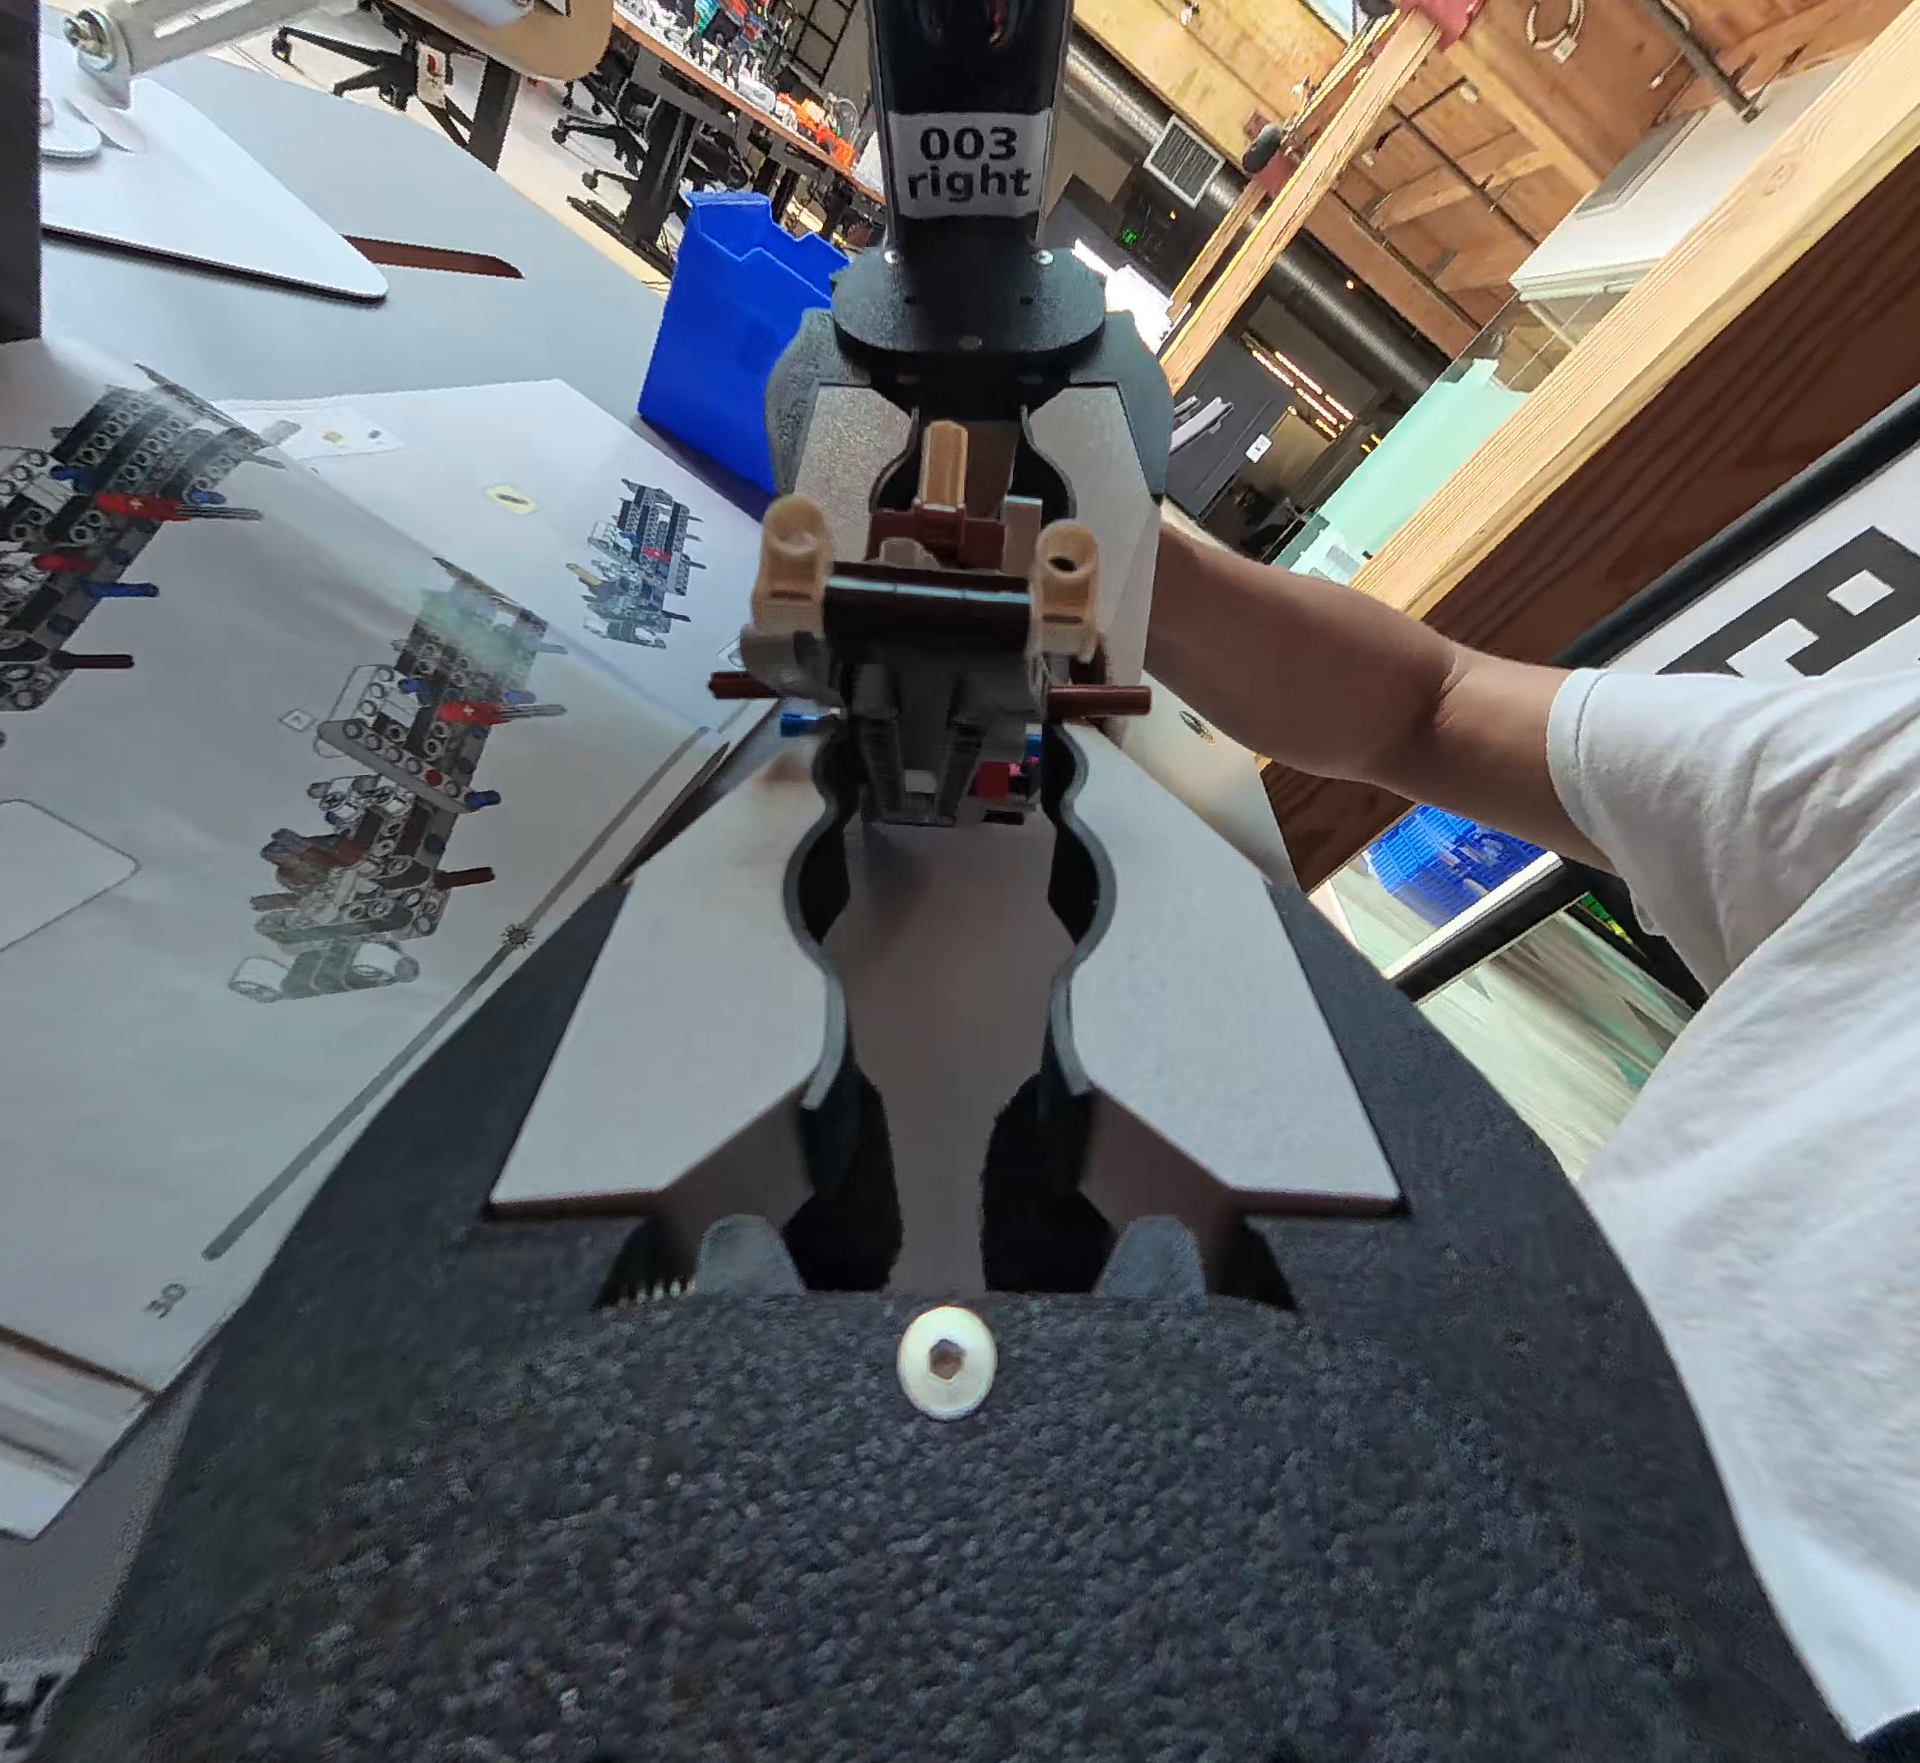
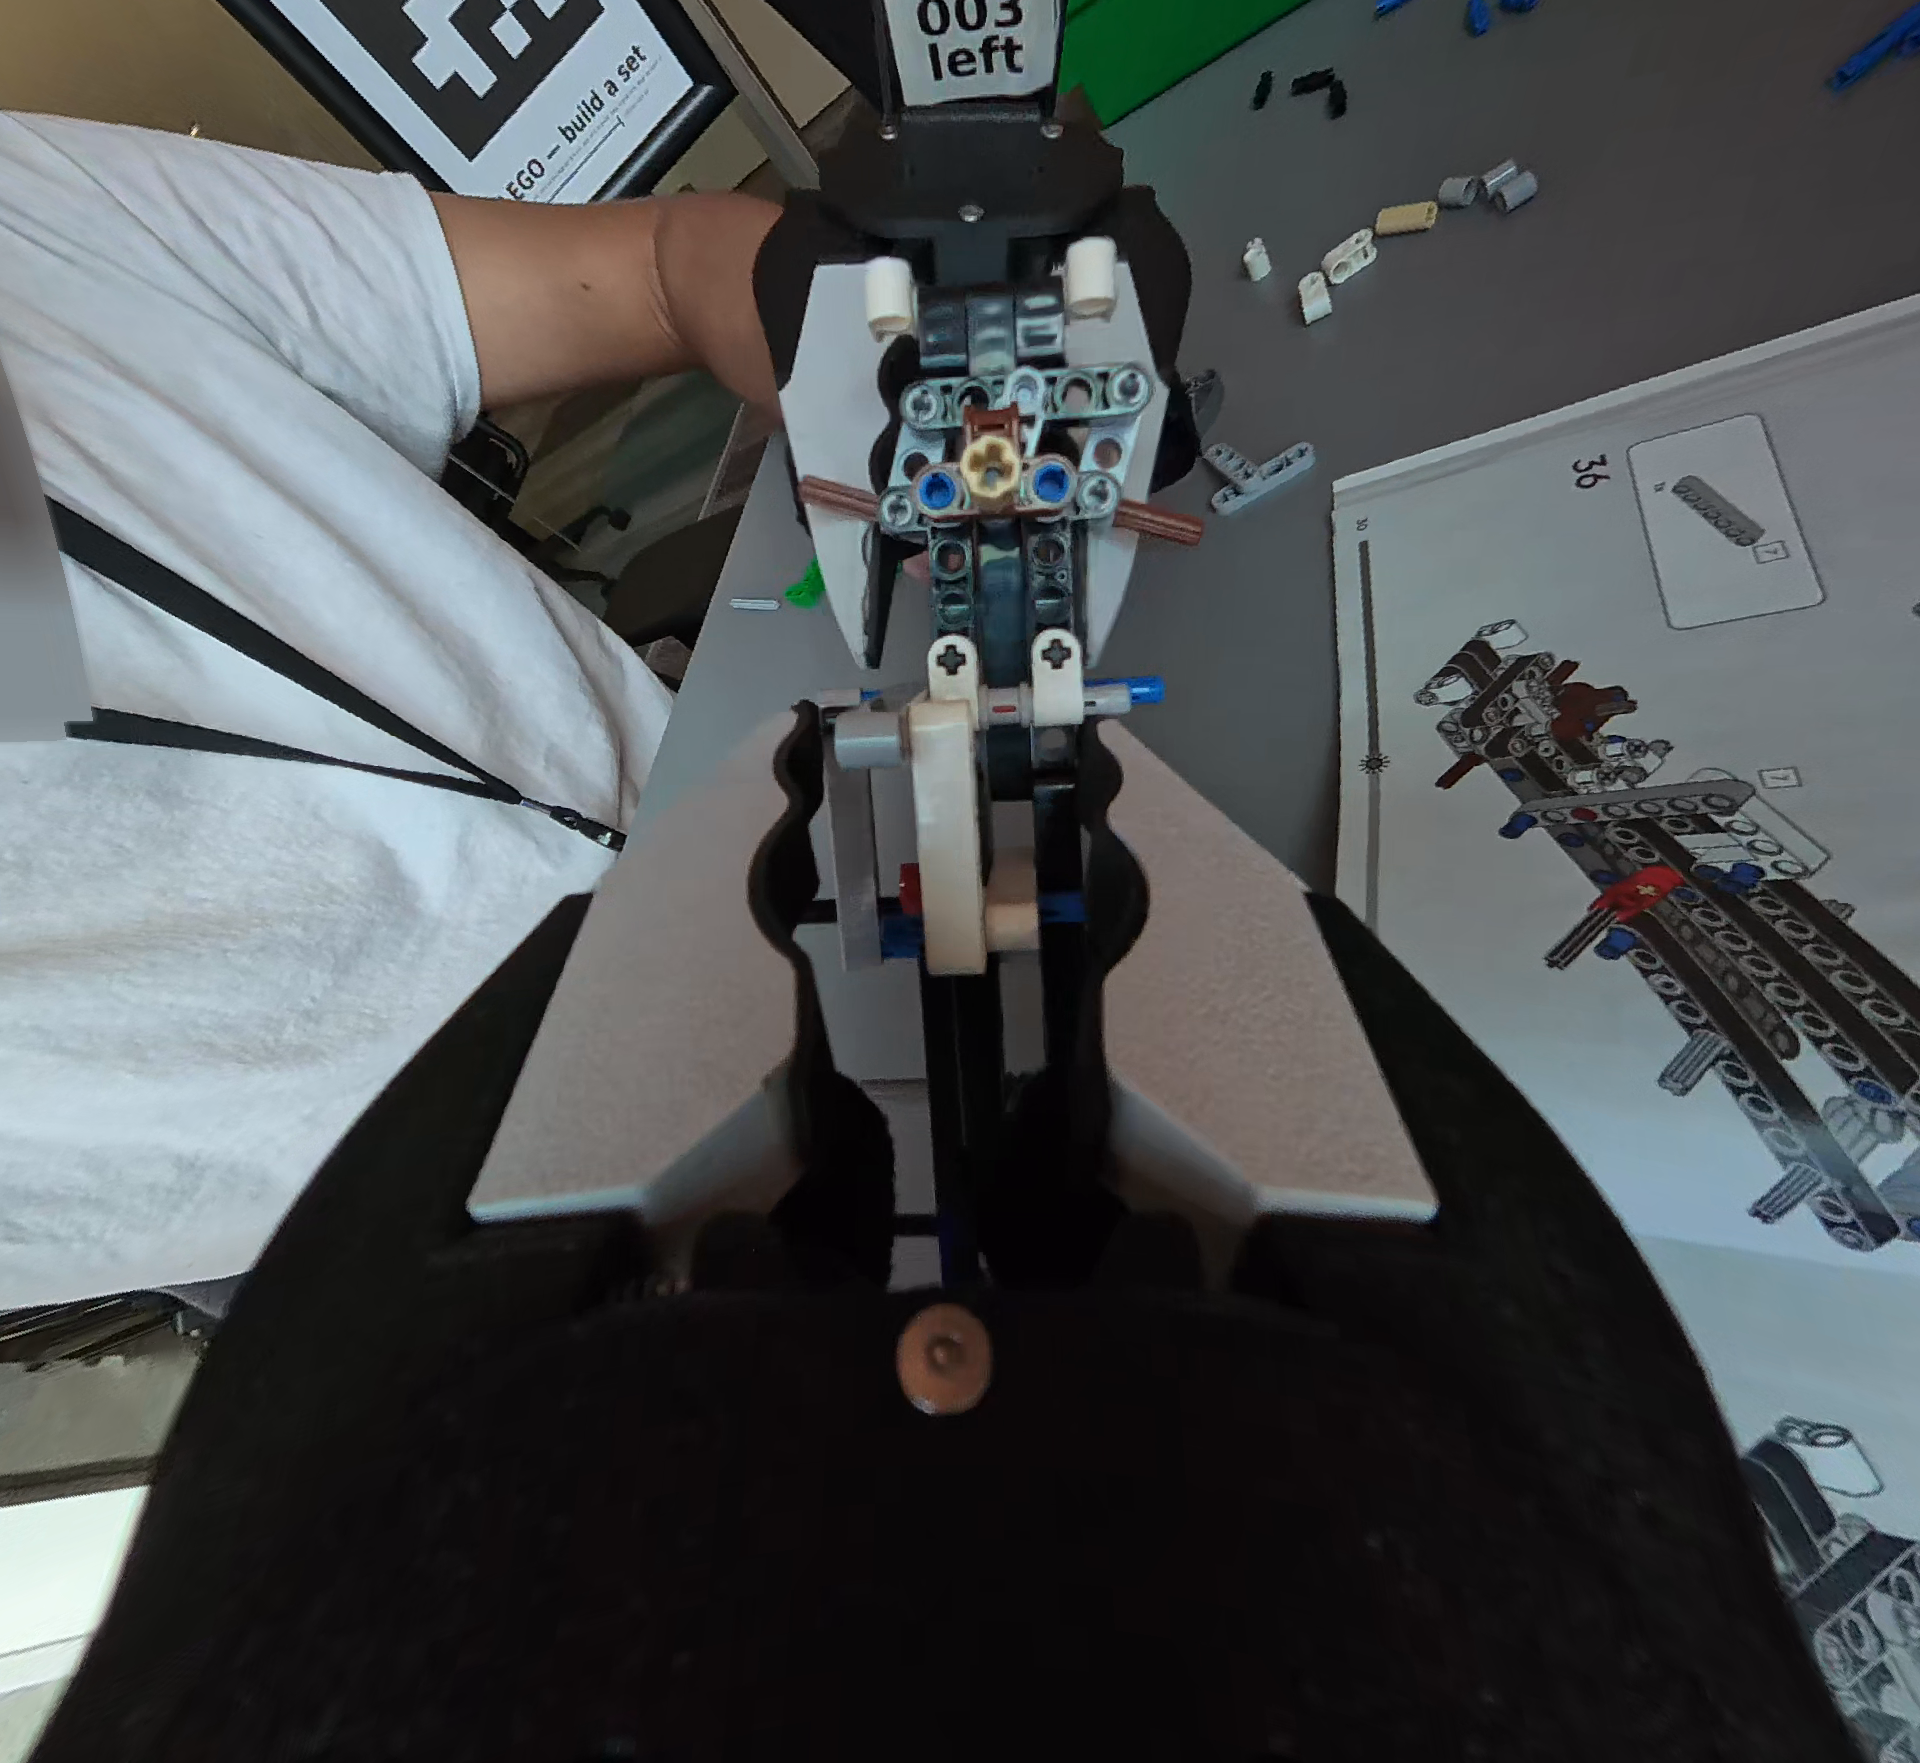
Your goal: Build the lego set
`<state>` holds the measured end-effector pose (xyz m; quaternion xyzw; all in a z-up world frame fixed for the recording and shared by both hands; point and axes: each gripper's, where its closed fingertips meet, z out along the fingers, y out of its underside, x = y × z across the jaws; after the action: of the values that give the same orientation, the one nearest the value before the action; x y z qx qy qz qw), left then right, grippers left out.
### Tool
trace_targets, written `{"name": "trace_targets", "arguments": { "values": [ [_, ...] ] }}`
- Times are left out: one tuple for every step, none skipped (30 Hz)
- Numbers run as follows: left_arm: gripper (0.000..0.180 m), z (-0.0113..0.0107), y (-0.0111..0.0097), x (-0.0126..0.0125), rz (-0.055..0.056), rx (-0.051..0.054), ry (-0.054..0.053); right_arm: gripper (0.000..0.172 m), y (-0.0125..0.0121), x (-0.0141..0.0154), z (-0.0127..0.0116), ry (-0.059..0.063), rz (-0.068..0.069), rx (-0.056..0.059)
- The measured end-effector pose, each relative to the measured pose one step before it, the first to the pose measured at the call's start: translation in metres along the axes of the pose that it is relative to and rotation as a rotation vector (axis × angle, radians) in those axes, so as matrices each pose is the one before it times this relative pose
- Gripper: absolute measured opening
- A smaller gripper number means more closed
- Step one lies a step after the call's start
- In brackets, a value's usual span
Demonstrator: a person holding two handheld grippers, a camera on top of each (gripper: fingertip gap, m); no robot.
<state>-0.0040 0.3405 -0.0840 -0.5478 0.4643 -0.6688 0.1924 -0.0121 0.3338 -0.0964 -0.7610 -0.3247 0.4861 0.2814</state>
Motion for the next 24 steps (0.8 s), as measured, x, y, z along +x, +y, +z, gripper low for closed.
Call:
{"name": "trace_targets", "arguments": {
  "values": [
    [0.032,-0.00015,-0.00176,-0.00068,0.0083,0.0078,-0.0036,0.047,-0.00058,-0.00006,-0.00047,0.0077,-0.0102,-0.0022],
    [0.031,-0.00008,-0.00086,-0.00079,0.0161,0.0035,-0.0041,0.047,0.00040,-0.00077,0.00013,0.0049,-0.0121,-0.0076],
    [0.031,-0.00014,0.00019,-0.00071,0.0118,-0.0018,-0.0013,0.047,0.00047,0.00001,0.00091,0.0097,-0.0073,-0.0079],
    [0.030,-0.00047,0.00063,-0.00125,0.0019,-0.0002,-0.0025,0.048,0.00043,0.00094,0.00102,0.0160,-0.0032,-0.0056],
    [0.030,-0.00062,0.00057,-0.00116,-0.0037,0.0042,-0.0013,0.049,0.00032,0.00144,0.00108,0.0191,-0.0015,-0.0053],
    [0.030,-0.00086,-0.00038,-0.00055,-0.0034,0.0069,0.0003,0.049,-0.00038,0.00069,0.00124,0.0137,0.0037,0.0006],
    [0.030,-0.00087,-0.00102,0.00034,0.0031,0.0065,0.0015,0.049,-0.00146,0.00005,0.00117,0.0084,0.0090,0.0113],
    [0.030,-0.00054,-0.00057,0.00036,0.0093,0.0033,0.0004,0.051,-0.00073,-0.00183,0.00157,-0.0010,0.0091,0.0081],
    [0.029,-0.00018,-0.00006,-0.00037,0.0054,0.0003,-0.0025,0.055,0.00017,-0.00161,0.00198,0.0040,0.0050,0.0024],
    [0.029,0.00010,0.00022,-0.00025,-0.0014,-0.0015,0.0001,0.055,0.00020,0.00123,0.00149,0.0192,0.0068,0.0030],
    [0.029,0.00005,0.00028,0.00005,-0.0017,-0.0016,0.0030,0.055,0.00017,0.00010,0.00164,0.0114,0.0046,0.0011],
    [0.029,0.00005,0.00018,0.00007,-0.0013,-0.0015,0.0029,0.052,0.00017,0.00136,0.00125,0.0202,-0.0004,0.0012],
    [0.029,-0.00011,0.00018,-0.00038,-0.0035,-0.0017,0.0017,0.052,0.00017,0.00050,0.00143,0.0115,0.0015,0.0006],
    [0.029,-0.00021,0.00030,-0.00024,-0.0043,-0.0018,0.0024,0.052,-0.00002,0.00030,0.00088,0.0048,0.0052,0.0019],
    [0.029,-0.00015,0.00029,0.00020,-0.0027,-0.0025,0.0035,0.052,0.00009,-0.00019,0.00016,-0.0019,0.0037,0.0040],
    [0.029,-0.00005,0.00033,-0.00007,-0.0008,-0.0021,0.0015,0.052,0.00001,-0.00045,0.00003,-0.0084,0.0034,0.0067],
    [0.029,0.00003,0.00031,-0.00012,-0.0017,-0.0016,0.0001,0.051,-0.00012,-0.00007,-0.00011,-0.0102,0.0077,0.0089],
    [0.029,-0.00004,0.00035,-0.00031,-0.0037,-0.0030,0.0008,0.051,-0.00031,-0.00006,0.00002,-0.0139,0.0145,0.0105],
    [0.029,0.00015,0.00066,-0.00023,-0.0032,-0.0046,0.0005,0.051,0.00045,-0.00013,-0.00004,-0.0133,0.0148,0.0036],
    [0.029,0.00038,0.00053,-0.00016,-0.0019,-0.0038,0.0003,0.051,0.00055,0.00006,-0.00038,-0.0055,0.0058,-0.0006],
    [0.029,0.00001,0.00021,-0.00015,-0.0019,-0.0013,0.0003,0.051,0.00020,0.00026,0.00015,0.0010,0.0004,0.0029],
    [0.029,-0.00002,0.00005,-0.00001,-0.0001,-0.0003,-0.0001,0.051,-0.00005,-0.00001,0.00023,0.0021,0.0027,0.0055],
    [0.029,0.00028,0.00047,0.00019,0.0017,-0.0027,-0.0002,0.051,0.00025,-0.00014,0.00002,0.0002,-0.0007,0.0044],
    [0.029,0.00056,0.00067,0.00009,0.0017,-0.0046,-0.0005,0.051,0.00089,-0.00022,-0.00034,-0.0014,0.0039,0.0019]
  ]
}}
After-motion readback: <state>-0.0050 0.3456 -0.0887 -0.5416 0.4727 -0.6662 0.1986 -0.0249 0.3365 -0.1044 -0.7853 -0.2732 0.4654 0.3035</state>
